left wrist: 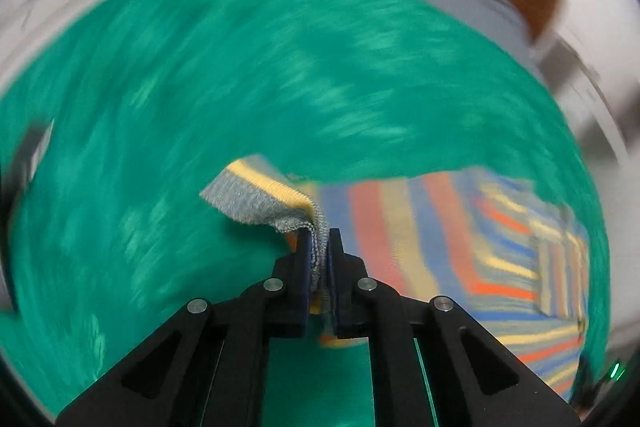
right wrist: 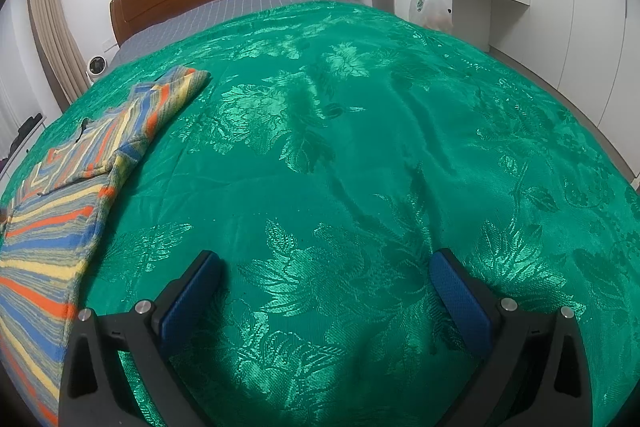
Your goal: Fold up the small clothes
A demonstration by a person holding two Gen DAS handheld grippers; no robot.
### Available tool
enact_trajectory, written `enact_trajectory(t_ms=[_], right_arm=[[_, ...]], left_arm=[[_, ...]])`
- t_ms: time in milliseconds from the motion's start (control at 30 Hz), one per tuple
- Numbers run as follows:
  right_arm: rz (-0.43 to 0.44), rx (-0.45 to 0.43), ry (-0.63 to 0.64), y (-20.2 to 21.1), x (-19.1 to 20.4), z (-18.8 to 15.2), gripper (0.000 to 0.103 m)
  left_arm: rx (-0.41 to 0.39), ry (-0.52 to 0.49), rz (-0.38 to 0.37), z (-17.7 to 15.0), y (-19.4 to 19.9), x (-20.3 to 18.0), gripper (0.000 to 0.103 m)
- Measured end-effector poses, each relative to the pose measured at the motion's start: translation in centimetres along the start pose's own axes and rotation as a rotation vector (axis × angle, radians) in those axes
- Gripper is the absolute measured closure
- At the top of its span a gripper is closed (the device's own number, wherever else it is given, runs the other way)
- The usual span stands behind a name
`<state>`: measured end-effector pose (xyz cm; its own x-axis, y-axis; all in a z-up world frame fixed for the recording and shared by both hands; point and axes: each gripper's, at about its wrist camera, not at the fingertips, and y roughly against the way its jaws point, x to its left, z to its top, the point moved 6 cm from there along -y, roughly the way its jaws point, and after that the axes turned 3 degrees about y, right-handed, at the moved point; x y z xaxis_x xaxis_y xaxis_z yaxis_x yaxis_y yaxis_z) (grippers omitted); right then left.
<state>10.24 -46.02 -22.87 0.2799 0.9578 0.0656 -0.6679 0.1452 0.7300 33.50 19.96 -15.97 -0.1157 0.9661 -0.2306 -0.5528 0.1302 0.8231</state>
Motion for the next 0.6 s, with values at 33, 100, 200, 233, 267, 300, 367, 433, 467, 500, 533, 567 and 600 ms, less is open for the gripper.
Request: enact_trajectory(t_ms=[33,100,200,233,267,300,367,433,467,500,533,567,600], right_arm=[[0.001,-0.002,0.0,0.0,0.0,0.0,0.0],[0.002,-0.004,0.0,0.0,0.0,0.0,0.0],[0.002,-0.004,0.0,0.0,0.0,0.0,0.0],[0.001,-0.004,0.0,0.0,0.0,0.0,0.0],[0.001,-0.003,0.0,0.0,0.0,0.0,0.0],[0.001,-0.003,0.0,0.0,0.0,0.0,0.0],[0.001,-0.003,0.0,0.0,0.0,0.0,0.0],[0.002,-0.003,0.0,0.0,0.0,0.0,0.0],[0.002,-0.003,0.0,0.0,0.0,0.0,0.0],[0.001,-0.003,0.0,0.0,0.0,0.0,0.0],[0.001,-0.003,-0.001,0.0,0.0,0.0,0.0],[0.002,-0.003,-0.001,0.0,0.0,0.0,0.0],[0.002,-0.004,-0.001,0.0,0.0,0.0,0.0]], left_arm=[[-0.023,-0.075,-0.031,0.6,1.1,-3.4,0.097],[-0.051,-0.198,-0.091,1.2,2.8,-9.6,0.097],[-0.066,-0.365,-0.182,0.0,4.4,-18.9,0.097],[-0.056,-0.417,-0.218,-1.2,4.5,-22.4,0.097],[-0.046,-0.442,-0.234,-2.1,4.3,-24.1,0.097],[-0.03,-0.473,-0.248,-3.2,3.8,-26.1,0.097],[0.026,-0.562,-0.236,-6.3,1.5,-29.4,0.086],[0.1,-0.635,-0.176,-10.1,-1.7,-31.1,0.039],[0.114,-0.655,-0.141,-11.6,-2.6,-31.1,0.027],[0.117,-0.673,-0.134,-13.5,-3.2,-30.7,0.029],[0.127,-0.674,-0.151,-14.7,-3.0,-29.9,0.03],[0.141,-0.665,-0.173,-15.9,-2.7,-29.1,0.03],[0.144,-0.656,-0.188,-16.7,-2.3,-28.4,0.03]])
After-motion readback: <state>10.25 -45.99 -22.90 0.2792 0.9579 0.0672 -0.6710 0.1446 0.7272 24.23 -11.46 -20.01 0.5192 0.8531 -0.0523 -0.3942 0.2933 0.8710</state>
